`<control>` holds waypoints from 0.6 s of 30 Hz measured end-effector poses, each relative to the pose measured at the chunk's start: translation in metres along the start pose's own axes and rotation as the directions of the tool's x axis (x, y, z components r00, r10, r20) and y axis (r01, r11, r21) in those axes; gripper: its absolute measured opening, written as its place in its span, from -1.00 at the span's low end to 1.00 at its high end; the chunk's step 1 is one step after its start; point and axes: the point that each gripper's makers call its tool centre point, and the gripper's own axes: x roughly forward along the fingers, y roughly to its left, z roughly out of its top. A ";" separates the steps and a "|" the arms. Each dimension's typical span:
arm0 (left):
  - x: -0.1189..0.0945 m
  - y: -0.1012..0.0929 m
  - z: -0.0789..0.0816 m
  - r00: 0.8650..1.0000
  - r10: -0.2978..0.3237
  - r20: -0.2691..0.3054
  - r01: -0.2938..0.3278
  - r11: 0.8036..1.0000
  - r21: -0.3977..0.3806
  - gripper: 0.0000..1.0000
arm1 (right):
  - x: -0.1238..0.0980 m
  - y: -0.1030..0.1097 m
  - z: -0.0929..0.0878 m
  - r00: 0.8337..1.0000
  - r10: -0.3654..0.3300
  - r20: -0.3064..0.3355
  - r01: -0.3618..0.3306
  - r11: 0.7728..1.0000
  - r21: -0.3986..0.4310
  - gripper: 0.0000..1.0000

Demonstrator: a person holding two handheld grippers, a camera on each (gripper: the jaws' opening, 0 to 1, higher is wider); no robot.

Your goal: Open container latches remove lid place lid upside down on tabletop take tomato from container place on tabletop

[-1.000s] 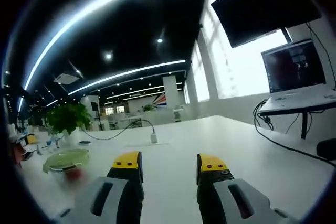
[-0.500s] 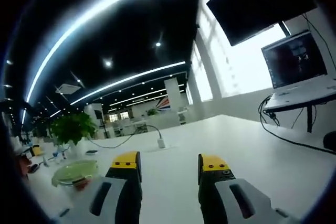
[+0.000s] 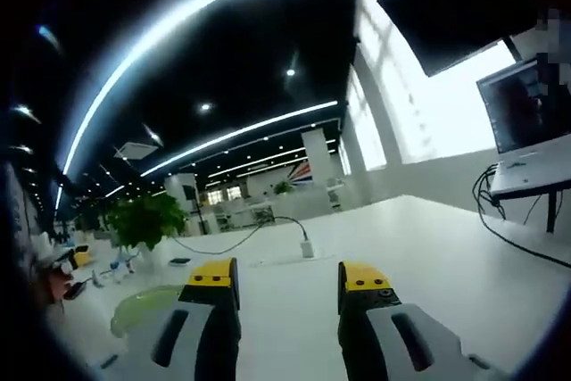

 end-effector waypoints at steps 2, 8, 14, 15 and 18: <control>0.001 -0.003 0.001 1.000 -0.007 0.003 0.007 1.000 0.001 0.27 | 0.004 0.012 -0.006 1.000 0.029 -0.013 -0.028 0.999 0.022 -0.24; 0.004 -0.006 0.000 1.000 -0.018 0.003 0.018 1.000 0.003 0.27 | 0.016 0.045 -0.028 0.994 0.092 -0.054 -0.089 0.994 0.061 -0.24; 0.004 -0.006 -0.001 1.000 -0.016 0.002 0.016 1.000 0.003 0.27 | 0.023 0.069 -0.047 0.988 0.132 -0.079 -0.123 0.987 0.106 -0.24; 0.004 -0.006 -0.001 1.000 -0.015 0.002 0.015 1.000 0.002 0.27 | 0.024 0.071 -0.050 0.988 0.135 -0.081 -0.125 0.985 0.119 -0.24; 0.003 -0.005 -0.001 1.000 -0.012 0.003 0.012 1.000 0.001 0.27 | 0.026 0.082 -0.061 0.984 0.153 -0.091 -0.134 0.974 0.184 -0.24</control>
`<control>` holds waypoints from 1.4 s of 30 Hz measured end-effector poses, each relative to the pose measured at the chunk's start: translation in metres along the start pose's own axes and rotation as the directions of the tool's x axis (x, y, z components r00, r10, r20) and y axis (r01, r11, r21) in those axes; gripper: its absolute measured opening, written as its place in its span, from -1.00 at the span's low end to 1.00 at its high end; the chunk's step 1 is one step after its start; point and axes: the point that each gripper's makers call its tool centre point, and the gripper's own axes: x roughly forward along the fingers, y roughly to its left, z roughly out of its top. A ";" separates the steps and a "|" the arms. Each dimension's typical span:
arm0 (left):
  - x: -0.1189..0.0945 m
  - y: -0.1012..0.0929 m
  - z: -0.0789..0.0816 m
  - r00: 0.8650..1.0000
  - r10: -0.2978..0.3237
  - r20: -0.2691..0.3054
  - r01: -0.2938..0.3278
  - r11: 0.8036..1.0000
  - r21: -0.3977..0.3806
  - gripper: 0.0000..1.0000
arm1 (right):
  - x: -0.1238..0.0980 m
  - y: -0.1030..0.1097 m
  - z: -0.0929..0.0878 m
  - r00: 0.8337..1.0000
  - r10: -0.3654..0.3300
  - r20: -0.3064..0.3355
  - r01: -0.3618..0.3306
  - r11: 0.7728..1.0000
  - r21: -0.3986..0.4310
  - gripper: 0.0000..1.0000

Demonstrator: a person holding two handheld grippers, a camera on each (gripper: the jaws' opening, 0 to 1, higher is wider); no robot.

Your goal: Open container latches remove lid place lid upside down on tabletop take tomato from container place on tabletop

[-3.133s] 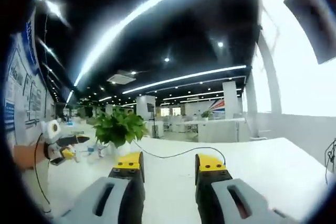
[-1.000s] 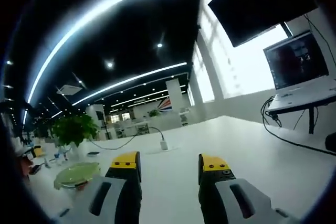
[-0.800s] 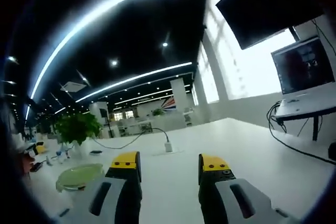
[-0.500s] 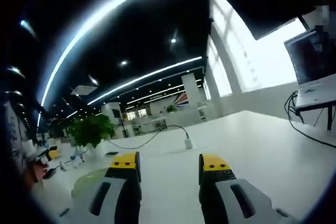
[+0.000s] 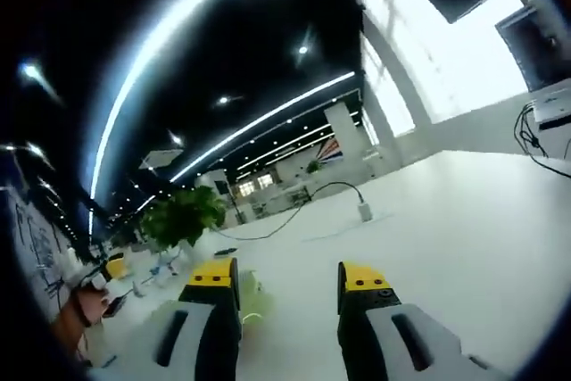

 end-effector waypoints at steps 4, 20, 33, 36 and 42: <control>0.000 -0.001 0.000 1.000 -0.001 0.001 0.001 1.000 -0.002 0.27 | 0.005 0.006 -0.020 0.999 0.005 -0.032 -0.004 0.999 0.051 -0.24; -0.007 0.005 0.000 1.000 0.023 0.008 -0.023 1.000 -0.013 0.27 | 0.016 0.051 -0.072 0.991 0.066 -0.113 -0.041 0.976 0.216 -0.26; -0.012 -0.003 -0.007 0.999 -0.042 -0.015 0.042 0.999 -0.019 0.27 | 0.034 0.063 -0.078 0.991 0.059 -0.120 -0.033 0.977 0.209 -0.29; -0.013 -0.008 -0.011 0.996 -0.081 -0.032 0.081 0.996 -0.024 0.27 | 0.035 0.062 -0.075 0.992 0.054 -0.116 -0.031 0.981 0.190 -0.30; -0.018 -0.022 -0.022 0.983 -0.176 -0.057 0.173 0.983 -0.056 0.28 | 0.040 0.062 -0.071 0.993 0.041 -0.113 -0.022 0.986 0.164 -0.33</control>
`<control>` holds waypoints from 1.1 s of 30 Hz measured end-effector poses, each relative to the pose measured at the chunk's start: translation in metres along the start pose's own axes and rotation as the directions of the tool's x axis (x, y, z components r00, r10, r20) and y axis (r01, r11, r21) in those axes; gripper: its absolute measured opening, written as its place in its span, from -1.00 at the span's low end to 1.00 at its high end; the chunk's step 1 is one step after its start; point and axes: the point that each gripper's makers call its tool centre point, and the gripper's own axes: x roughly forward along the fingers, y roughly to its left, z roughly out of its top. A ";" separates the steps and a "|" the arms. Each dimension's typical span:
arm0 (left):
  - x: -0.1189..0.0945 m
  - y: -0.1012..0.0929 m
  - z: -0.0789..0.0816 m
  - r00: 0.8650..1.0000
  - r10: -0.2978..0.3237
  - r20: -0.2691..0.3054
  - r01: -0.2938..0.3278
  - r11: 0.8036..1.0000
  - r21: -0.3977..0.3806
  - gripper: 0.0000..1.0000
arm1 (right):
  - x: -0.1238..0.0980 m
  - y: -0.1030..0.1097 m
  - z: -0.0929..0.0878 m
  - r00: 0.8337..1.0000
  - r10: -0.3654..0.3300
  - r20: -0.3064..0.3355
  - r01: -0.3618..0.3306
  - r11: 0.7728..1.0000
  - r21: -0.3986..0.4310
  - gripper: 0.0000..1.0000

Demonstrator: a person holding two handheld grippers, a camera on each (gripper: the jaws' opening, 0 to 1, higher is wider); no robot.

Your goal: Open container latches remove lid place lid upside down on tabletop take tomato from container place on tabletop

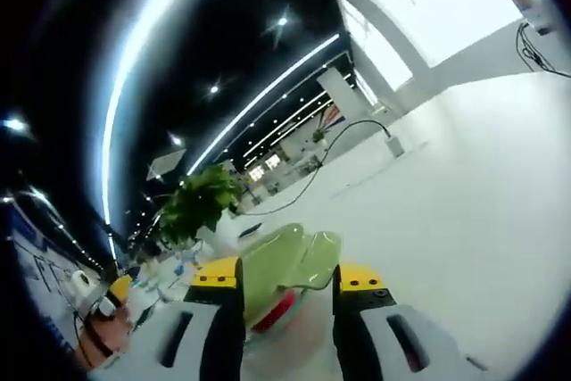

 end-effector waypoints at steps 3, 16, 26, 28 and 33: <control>-0.001 -0.009 -0.005 0.998 -0.054 -0.015 0.054 0.999 -0.004 0.28 | 0.005 -0.001 0.001 1.000 -0.005 0.000 0.005 1.000 -0.006 -0.34; -0.008 -0.012 -0.011 0.995 -0.088 -0.041 0.089 0.996 0.003 0.28 | 0.008 -0.005 0.019 0.996 -0.083 0.045 0.086 0.994 -0.065 -0.74; -0.012 -0.011 -0.016 0.994 -0.101 -0.051 0.101 0.995 0.011 0.28 | 0.014 0.004 0.038 0.990 -0.118 0.072 0.118 0.993 -0.003 -0.95; -0.014 -0.010 -0.017 0.993 -0.103 -0.053 0.104 0.995 0.009 0.28 | 0.017 0.011 0.045 0.991 -0.104 0.082 0.104 0.995 0.004 -0.96; -0.017 -0.006 -0.019 0.993 -0.101 -0.052 0.101 0.995 0.000 0.27 | 0.024 0.034 0.062 0.993 -0.067 0.100 0.067 0.998 0.005 -0.97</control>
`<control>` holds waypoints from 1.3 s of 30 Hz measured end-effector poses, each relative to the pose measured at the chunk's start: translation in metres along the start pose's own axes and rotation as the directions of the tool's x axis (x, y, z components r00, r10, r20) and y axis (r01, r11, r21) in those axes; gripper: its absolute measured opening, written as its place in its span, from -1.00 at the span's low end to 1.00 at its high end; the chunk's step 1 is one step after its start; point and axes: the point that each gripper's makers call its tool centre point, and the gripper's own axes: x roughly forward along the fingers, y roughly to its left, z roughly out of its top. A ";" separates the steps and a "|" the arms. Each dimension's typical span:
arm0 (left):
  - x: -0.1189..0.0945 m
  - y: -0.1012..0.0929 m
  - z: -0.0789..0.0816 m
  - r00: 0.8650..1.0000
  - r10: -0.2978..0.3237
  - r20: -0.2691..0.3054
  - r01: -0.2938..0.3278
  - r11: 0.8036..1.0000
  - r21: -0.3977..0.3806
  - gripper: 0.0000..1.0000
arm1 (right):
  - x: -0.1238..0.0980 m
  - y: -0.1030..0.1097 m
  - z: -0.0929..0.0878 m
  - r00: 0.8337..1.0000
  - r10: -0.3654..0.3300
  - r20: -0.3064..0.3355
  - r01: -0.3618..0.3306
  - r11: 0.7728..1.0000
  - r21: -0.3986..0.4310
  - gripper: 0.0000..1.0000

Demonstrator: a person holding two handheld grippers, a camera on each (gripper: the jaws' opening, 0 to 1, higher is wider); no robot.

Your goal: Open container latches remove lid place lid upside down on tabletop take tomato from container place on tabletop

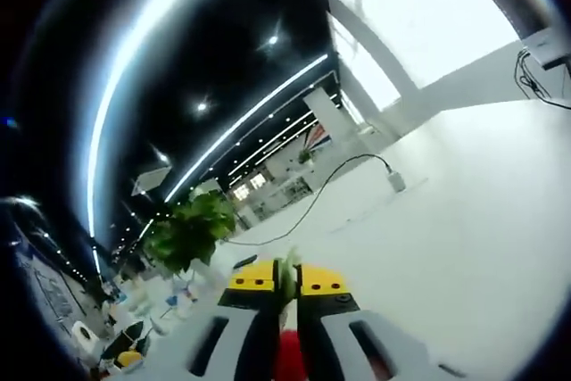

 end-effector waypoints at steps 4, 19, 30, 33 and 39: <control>-0.002 0.001 -0.002 1.000 -0.001 0.001 0.001 1.000 -0.005 0.27 | 0.006 0.023 0.011 0.999 0.043 0.005 -0.043 0.999 0.006 -0.98; -0.008 0.001 -0.005 1.000 -0.014 0.007 0.014 1.000 -0.009 0.27 | 0.021 0.127 0.017 0.961 0.266 -0.080 -0.275 0.950 -0.148 -1.00; -0.008 -0.011 -0.008 0.999 -0.036 -0.005 0.036 0.999 -0.011 0.27 | 0.037 0.169 0.002 0.909 0.367 -0.198 -0.398 0.906 -0.144 -1.00; -0.008 -0.015 -0.009 0.999 -0.044 -0.012 0.043 0.999 -0.008 0.27 | 0.043 0.173 -0.001 0.900 0.382 -0.211 -0.411 0.905 -0.111 -1.00; -0.008 -0.017 -0.010 0.999 -0.047 -0.019 0.046 0.999 -0.007 0.27 | 0.051 0.182 0.006 0.888 0.415 -0.199 -0.432 0.900 -0.051 -1.00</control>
